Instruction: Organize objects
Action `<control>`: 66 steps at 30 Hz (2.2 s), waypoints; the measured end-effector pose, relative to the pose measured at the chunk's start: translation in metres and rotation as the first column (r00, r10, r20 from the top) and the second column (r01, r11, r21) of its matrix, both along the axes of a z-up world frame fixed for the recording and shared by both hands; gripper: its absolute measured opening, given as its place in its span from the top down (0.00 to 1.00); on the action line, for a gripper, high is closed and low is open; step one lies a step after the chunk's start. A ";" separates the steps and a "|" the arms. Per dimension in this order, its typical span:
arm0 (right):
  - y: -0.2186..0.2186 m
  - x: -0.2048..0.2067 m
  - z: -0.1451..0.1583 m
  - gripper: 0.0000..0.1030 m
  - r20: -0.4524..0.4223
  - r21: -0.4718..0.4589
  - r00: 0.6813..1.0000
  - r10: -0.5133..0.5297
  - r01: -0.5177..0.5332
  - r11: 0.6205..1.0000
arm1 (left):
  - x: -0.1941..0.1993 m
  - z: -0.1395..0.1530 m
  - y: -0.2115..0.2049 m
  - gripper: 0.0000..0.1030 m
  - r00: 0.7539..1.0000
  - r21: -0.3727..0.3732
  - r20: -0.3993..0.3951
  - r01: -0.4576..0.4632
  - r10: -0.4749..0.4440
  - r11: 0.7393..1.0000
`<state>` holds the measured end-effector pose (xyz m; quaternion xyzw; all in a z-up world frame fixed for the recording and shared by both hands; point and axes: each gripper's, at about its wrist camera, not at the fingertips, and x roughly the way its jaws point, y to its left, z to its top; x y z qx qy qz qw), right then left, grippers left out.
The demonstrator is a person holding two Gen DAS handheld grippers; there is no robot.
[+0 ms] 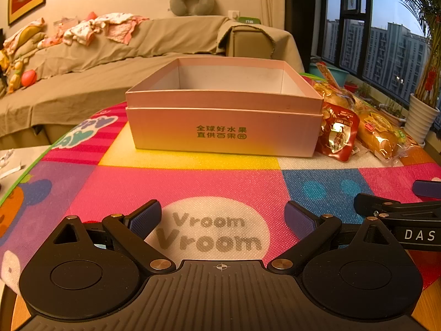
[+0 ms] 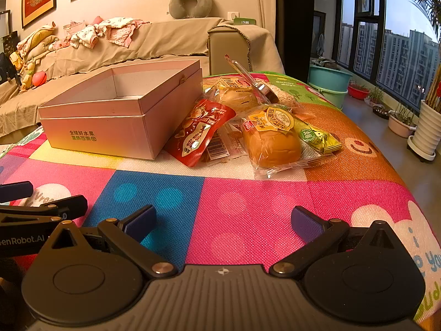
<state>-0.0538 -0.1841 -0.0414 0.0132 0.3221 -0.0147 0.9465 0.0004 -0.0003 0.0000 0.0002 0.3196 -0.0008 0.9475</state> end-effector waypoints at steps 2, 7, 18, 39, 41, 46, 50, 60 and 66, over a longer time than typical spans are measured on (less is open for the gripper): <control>0.000 0.000 0.000 0.00 0.000 0.000 1.000 0.000 0.000 1.000 | 0.000 0.000 0.000 0.03 1.000 0.000 0.000 0.000 0.000 1.000; 0.000 0.000 0.000 0.00 0.000 0.000 1.000 0.000 0.000 1.000 | 0.000 0.000 0.000 0.03 1.000 0.001 0.000 0.000 0.000 1.000; 0.000 0.002 0.000 0.00 -0.001 -0.003 1.000 0.001 -0.001 1.000 | 0.000 0.000 0.000 0.03 1.000 0.001 0.000 0.000 0.000 1.000; 0.001 -0.001 0.000 0.00 -0.001 0.000 1.000 -0.005 0.005 1.000 | 0.000 0.000 0.000 0.03 1.000 0.002 0.000 0.001 -0.001 1.000; 0.001 0.001 -0.001 0.00 -0.001 0.003 1.000 -0.005 0.005 1.000 | 0.000 0.000 0.001 0.03 1.000 -0.002 0.000 0.001 -0.001 1.000; 0.000 0.001 -0.001 0.00 -0.001 0.002 1.000 -0.004 0.004 1.000 | 0.000 -0.001 0.001 0.03 1.000 -0.001 0.000 0.002 -0.002 1.000; 0.000 0.002 0.000 0.00 -0.004 0.001 1.000 0.003 -0.003 1.000 | 0.000 -0.001 0.000 0.03 1.000 -0.001 0.000 0.002 -0.002 1.000; 0.000 0.008 0.005 0.00 -0.061 -0.002 0.998 0.023 -0.023 1.000 | 0.000 0.004 -0.003 0.03 1.000 0.009 -0.008 -0.002 0.002 1.000; -0.003 0.012 0.009 0.00 -0.117 0.004 0.991 0.059 -0.058 0.998 | 0.000 0.004 -0.002 0.03 1.000 0.010 -0.007 0.002 -0.002 1.000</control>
